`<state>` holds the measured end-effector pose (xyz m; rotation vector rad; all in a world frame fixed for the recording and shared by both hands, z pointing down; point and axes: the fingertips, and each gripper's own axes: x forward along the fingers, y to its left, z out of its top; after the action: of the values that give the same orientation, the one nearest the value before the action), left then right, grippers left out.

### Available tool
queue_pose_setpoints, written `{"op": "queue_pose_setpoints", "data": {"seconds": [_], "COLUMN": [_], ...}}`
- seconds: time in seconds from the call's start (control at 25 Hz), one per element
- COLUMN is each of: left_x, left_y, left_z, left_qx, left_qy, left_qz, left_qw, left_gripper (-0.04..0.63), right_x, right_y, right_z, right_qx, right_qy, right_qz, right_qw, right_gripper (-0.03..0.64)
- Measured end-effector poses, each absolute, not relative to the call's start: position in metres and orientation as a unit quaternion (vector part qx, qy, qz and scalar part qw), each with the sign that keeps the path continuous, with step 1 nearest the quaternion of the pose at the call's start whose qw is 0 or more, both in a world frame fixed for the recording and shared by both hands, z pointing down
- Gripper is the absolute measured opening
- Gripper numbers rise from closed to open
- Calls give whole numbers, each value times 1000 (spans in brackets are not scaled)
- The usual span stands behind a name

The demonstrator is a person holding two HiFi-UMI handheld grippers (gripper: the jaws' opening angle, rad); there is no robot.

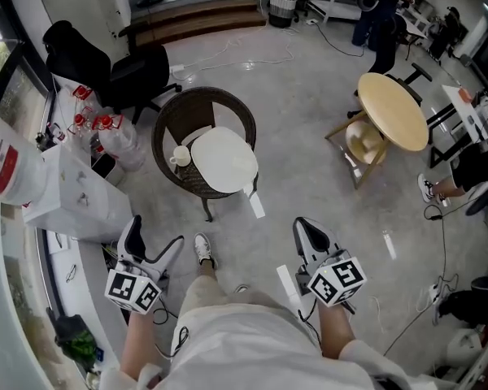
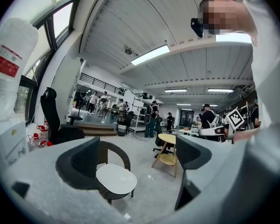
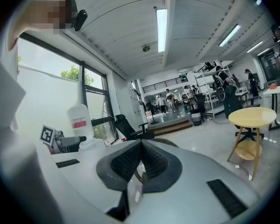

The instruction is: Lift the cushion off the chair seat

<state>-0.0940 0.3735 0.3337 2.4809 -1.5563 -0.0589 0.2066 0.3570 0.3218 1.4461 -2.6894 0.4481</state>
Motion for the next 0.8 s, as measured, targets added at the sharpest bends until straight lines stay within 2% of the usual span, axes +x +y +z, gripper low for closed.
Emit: {"op": "queue_pose_setpoints", "data": {"seconds": [0.24,0.52,0.8], "left_x": [-122,-162,-152], "left_y": [296,172,93], "left_z": [364,388,398], "left_qx": [838,855,887], "left_qy": [-525,-489,-419], "left_qz": [-19,-12,-10], "left_qw": [145,171,192], "left_gripper": [494,494,494], "right_x": [181,104,62], "right_y": [285,160,98], "right_z": [343,332,328], "right_qx": [484,478,499], "right_qy": [-858,-862,-847], "right_qz": [167,152,165], "right_qw": [46,74,83], "right_gripper": [2,2,2]}}
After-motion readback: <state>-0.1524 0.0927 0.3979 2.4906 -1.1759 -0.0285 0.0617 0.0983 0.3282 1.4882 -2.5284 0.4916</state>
